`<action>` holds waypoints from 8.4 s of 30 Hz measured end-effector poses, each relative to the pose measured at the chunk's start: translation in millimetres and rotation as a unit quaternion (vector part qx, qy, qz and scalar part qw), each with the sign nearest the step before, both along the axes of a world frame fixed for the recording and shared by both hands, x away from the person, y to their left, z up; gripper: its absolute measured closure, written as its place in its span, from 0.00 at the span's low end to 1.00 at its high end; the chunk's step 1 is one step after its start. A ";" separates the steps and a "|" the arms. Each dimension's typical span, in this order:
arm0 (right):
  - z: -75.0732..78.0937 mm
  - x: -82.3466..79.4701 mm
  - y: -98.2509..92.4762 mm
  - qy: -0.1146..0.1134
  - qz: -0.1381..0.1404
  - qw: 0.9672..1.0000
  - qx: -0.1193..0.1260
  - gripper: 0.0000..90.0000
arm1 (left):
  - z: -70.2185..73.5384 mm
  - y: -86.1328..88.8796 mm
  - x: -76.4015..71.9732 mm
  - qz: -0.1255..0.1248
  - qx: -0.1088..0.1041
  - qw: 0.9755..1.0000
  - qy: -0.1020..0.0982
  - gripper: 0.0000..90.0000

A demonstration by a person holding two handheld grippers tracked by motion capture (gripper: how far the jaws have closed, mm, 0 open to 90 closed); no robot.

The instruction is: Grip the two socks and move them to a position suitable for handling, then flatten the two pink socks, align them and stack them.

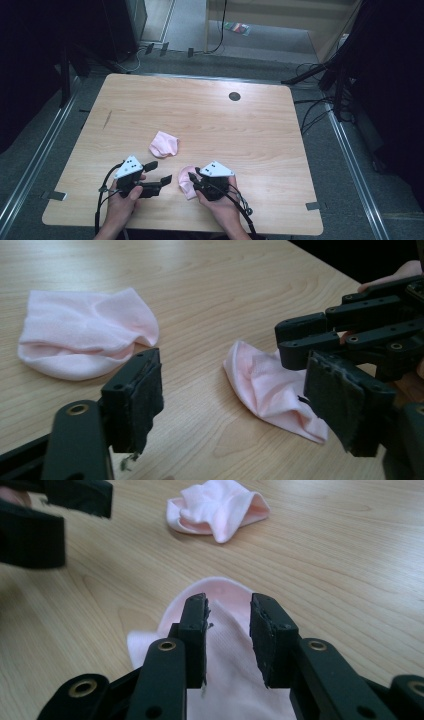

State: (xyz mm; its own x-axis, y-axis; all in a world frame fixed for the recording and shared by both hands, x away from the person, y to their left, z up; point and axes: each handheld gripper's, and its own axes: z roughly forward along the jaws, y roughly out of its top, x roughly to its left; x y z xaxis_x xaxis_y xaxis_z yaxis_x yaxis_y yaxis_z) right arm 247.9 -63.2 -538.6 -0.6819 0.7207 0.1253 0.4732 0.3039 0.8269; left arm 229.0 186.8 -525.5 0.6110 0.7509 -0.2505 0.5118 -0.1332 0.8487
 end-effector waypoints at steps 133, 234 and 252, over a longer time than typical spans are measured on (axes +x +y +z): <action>-9.3 -22.1 -90.7 0.044 -0.078 0.995 -0.035 1.00 | -18.1 1.3 -12.7 -0.114 -0.021 0.993 0.025 1.00; 1.9 57.4 49.0 0.049 -0.017 0.993 -0.108 0.87 | -17.9 11.8 58.7 0.041 -0.019 0.997 0.068 0.82; 36.0 56.6 13.4 0.063 -0.053 0.996 0.018 0.99 | -16.7 -6.4 68.7 0.024 -0.022 0.997 0.068 0.67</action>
State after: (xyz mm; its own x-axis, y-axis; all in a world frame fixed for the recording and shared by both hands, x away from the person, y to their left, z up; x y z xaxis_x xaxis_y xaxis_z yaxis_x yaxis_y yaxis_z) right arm 304.5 -49.8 -502.6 -0.5800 0.7807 0.2326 0.6017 0.2181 0.7683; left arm 297.7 180.3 -542.3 0.5330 0.7646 -0.3624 0.6279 -0.0703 0.7751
